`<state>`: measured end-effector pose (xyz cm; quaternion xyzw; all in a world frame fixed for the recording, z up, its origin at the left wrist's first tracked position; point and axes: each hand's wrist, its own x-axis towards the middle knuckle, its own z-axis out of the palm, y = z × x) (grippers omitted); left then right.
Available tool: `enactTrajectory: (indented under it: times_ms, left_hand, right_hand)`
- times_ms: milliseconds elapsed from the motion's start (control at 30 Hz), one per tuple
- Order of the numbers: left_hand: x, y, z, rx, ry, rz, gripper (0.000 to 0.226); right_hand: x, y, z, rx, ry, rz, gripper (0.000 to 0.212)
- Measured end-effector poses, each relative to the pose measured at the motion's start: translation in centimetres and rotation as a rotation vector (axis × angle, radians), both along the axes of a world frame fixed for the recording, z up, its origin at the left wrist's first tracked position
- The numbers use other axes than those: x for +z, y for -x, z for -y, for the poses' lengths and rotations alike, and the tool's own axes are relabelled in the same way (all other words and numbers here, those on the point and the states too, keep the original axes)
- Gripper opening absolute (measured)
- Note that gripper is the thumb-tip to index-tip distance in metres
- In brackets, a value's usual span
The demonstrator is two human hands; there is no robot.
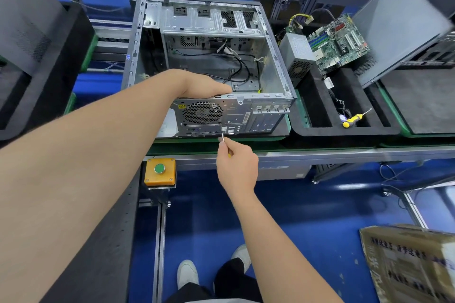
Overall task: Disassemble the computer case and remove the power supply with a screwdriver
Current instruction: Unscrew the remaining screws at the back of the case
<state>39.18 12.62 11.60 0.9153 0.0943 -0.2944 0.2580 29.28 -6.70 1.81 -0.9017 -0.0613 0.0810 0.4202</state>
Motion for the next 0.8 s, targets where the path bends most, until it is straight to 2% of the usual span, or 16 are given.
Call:
enactTrajectory:
  times_ms: [133,300,367,433,500,600,700,800]
  left_hand:
    - [0.0,0.0,-0.1,0.002,0.0,-0.003,0.083]
    - [0.0,0.0,0.0,0.02,0.013,-0.021,0.084]
    - [0.0,0.0,0.0,0.036,0.014,-0.03,0.085]
    - [0.0,0.0,0.0,0.044,0.015,-0.034,0.085]
    - [0.0,0.0,0.0,0.044,0.012,-0.031,0.082]
    - [-0.1,-0.1,0.0,0.039,0.012,-0.028,0.082]
    - [0.0,0.0,-0.1,0.046,0.023,-0.047,0.088]
    - [0.0,0.0,-0.1,0.05,0.036,-0.06,0.09]
  right_hand:
    - [-0.1,-2.1,1.7,-0.057,-0.688,-0.738,0.031]
    - [-1.2,-2.3,2.9,0.075,-1.227,-1.16,0.018]
    - [-1.7,-1.8,2.9,0.108,-1.439,-1.333,0.021]
    - [-1.9,-1.7,2.7,0.07,-1.541,-1.4,0.024]
    - [-1.7,-1.8,2.5,0.024,-1.421,-1.29,0.022]
    - [-0.9,-2.0,2.5,0.021,-1.065,-1.015,0.022]
    - [0.1,-1.7,1.8,0.046,-0.633,-0.629,0.025]
    - [0.5,-0.4,0.4,0.073,-0.107,-0.159,0.021]
